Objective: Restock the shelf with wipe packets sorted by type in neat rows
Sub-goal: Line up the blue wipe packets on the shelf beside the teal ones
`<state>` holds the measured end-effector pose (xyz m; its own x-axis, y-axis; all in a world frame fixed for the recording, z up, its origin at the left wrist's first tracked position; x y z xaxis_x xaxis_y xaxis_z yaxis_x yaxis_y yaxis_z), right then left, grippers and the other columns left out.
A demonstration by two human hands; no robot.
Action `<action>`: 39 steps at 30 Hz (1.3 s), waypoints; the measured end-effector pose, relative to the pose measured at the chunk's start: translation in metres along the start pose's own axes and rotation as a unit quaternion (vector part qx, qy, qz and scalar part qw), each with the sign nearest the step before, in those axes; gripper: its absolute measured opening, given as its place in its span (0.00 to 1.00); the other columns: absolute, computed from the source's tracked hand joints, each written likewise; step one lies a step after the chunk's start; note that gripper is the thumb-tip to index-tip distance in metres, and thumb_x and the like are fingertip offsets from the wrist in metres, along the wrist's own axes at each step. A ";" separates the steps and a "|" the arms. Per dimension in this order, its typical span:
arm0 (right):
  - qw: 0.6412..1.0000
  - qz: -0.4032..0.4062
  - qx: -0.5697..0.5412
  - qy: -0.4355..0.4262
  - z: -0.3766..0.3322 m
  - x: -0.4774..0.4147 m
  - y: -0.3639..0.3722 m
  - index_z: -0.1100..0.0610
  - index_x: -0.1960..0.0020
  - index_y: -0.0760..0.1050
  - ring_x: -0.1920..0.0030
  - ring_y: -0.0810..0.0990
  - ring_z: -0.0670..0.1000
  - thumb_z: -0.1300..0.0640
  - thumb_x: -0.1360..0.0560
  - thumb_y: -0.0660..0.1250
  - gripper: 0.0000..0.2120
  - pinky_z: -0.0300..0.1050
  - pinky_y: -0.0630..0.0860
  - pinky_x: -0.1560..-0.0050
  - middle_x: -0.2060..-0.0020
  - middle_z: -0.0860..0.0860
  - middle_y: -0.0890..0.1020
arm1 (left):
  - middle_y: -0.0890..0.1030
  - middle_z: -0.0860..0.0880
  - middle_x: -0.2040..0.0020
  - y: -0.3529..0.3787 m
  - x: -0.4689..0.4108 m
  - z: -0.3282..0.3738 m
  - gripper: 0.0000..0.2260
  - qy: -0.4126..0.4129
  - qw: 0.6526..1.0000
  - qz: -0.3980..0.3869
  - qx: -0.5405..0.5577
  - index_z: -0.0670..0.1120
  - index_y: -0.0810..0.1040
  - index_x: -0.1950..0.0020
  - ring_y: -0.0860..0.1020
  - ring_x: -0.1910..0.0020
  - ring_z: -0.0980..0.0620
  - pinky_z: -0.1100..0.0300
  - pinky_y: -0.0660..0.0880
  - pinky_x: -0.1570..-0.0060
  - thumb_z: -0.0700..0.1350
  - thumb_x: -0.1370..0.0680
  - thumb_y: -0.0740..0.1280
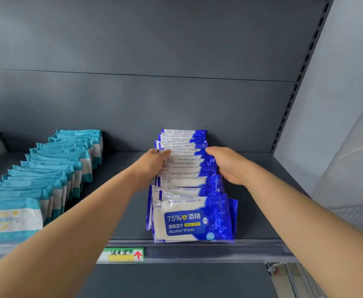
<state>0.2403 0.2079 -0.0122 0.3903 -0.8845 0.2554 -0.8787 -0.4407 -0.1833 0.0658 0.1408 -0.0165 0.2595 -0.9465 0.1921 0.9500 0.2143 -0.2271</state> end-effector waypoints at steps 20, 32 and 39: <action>0.995 0.027 -0.096 0.007 -0.006 -0.046 -0.002 0.58 0.36 0.71 0.54 0.84 0.52 0.48 0.19 0.56 0.18 0.45 0.78 0.61 0.47 0.55 0.83 | 0.79 0.49 0.44 0.003 -0.057 0.004 0.07 0.015 0.996 -0.040 0.075 0.55 0.69 0.42 0.81 0.46 0.45 0.44 0.77 0.44 0.50 0.17 0.55; 0.996 -0.038 0.077 -0.020 -0.013 0.005 -0.011 0.52 0.21 0.44 0.26 0.56 0.43 0.40 0.25 0.64 0.42 0.42 0.51 0.28 0.24 0.42 0.54 | 0.66 0.60 0.27 -0.021 -0.014 -0.001 0.48 0.023 0.997 -0.067 -0.029 0.54 0.53 0.22 0.64 0.28 0.58 0.52 0.59 0.27 0.66 0.36 0.71; 0.944 -0.186 0.271 -0.038 -0.003 0.082 -0.002 0.43 0.22 0.44 0.28 0.52 0.35 0.42 0.47 0.81 0.65 0.38 0.55 0.29 0.28 0.35 0.57 | 0.78 0.57 0.37 0.002 0.088 -0.003 0.35 0.078 0.954 -0.284 -0.054 0.58 0.64 0.29 0.77 0.38 0.54 0.51 0.71 0.36 0.48 0.32 0.77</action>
<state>0.2737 0.1366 0.0116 0.6811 -0.6522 0.3326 -0.4147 -0.7181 -0.5588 0.0902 0.0573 -0.0024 -0.3282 -0.9289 0.1715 0.9043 -0.3614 -0.2271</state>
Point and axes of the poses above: each hand's wrist, its own x-axis away from the middle knuckle, its own y-axis out of the palm, z = x × y, the point moved 6 cm from there along -x, towards the middle knuckle
